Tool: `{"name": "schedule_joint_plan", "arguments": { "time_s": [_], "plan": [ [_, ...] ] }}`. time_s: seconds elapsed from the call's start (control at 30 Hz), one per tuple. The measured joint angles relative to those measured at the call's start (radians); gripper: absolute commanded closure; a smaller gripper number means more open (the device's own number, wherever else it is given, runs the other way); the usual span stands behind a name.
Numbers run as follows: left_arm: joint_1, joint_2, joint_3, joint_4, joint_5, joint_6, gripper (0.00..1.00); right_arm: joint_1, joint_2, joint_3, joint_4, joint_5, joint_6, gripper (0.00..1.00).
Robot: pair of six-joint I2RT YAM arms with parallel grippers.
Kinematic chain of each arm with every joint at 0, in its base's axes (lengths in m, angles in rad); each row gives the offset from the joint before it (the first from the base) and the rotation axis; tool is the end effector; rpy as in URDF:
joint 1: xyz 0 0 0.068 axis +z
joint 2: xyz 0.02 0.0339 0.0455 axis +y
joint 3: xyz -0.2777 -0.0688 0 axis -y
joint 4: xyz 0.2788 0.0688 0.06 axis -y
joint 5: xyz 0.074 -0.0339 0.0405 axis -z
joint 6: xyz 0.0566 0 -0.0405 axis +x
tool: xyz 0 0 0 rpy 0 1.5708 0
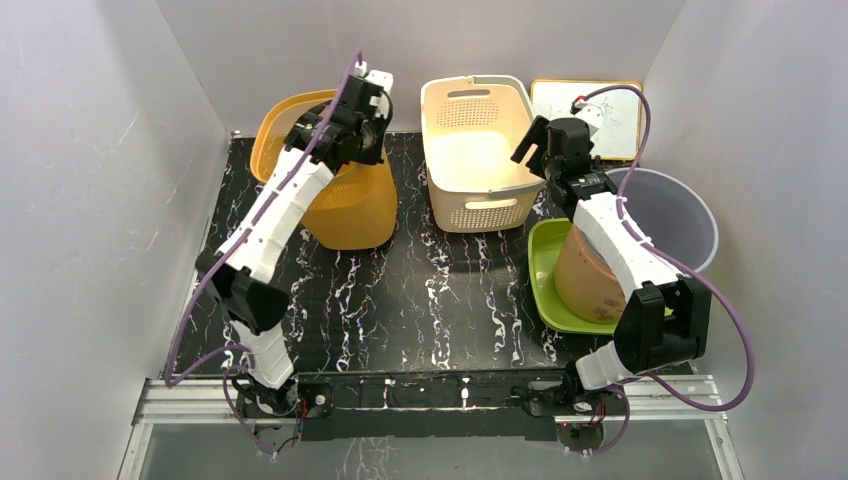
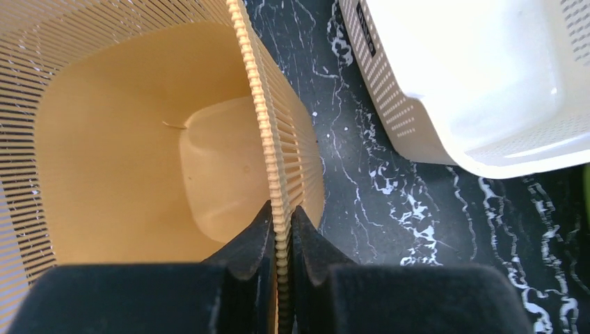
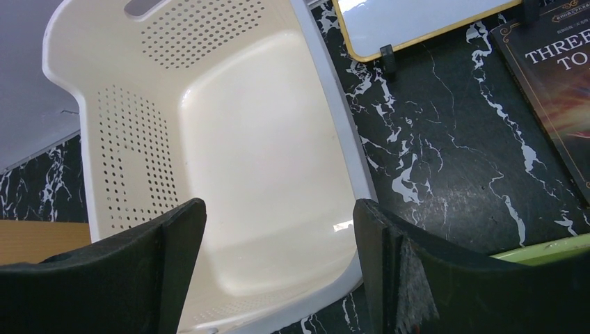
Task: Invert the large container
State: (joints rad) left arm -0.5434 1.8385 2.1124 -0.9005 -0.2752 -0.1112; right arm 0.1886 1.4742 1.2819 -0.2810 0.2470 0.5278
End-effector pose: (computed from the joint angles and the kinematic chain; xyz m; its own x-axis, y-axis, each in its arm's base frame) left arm 0.3929 -0.2194 0.4391 -0.5331 0.1973 -0.8227 0.2516 0.9654 0.0685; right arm 0.3887 0.0601 0.3368 -0.3707 0.4264 -0.8251 0.2531 0.9011 0.3520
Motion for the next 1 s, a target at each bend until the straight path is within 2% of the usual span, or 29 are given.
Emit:
{"name": "schedule_joint_plan", "arguments": {
  "time_s": [0.13,0.3,0.37,0.47,0.57,0.73,0.87,1.0],
  "plan": [
    [0.001,-0.103,-0.007,0.019,-0.006,-0.040,1.00,-0.009,0.000,-0.004,0.001,-0.008,-0.001,0.25],
    [0.029,-0.335,-0.191,0.216,-0.006,-0.109,1.00,-0.013,0.000,-0.010,0.007,-0.015,-0.002,0.25],
    [0.075,-0.429,-0.297,0.297,0.016,-0.162,1.00,-0.015,0.000,-0.023,0.014,-0.019,-0.002,0.25],
    [0.209,-0.542,-0.480,0.412,0.094,-0.273,1.00,-0.024,0.000,-0.041,0.016,-0.024,-0.006,0.25],
    [0.333,-0.575,-0.610,0.485,0.162,-0.370,1.00,-0.039,-0.005,-0.048,0.021,-0.035,-0.008,0.25],
    [0.416,-0.566,-0.699,0.570,0.251,-0.484,1.00,-0.071,-0.021,-0.064,0.024,-0.047,-0.024,0.25],
    [0.468,-0.598,-0.809,0.735,0.379,-0.608,1.00,-0.092,-0.028,-0.078,0.024,-0.057,-0.030,0.25],
    [0.534,-0.621,-0.991,0.949,0.504,-0.784,1.00,-0.100,-0.028,-0.089,0.022,-0.063,-0.033,0.26]
  ]
}}
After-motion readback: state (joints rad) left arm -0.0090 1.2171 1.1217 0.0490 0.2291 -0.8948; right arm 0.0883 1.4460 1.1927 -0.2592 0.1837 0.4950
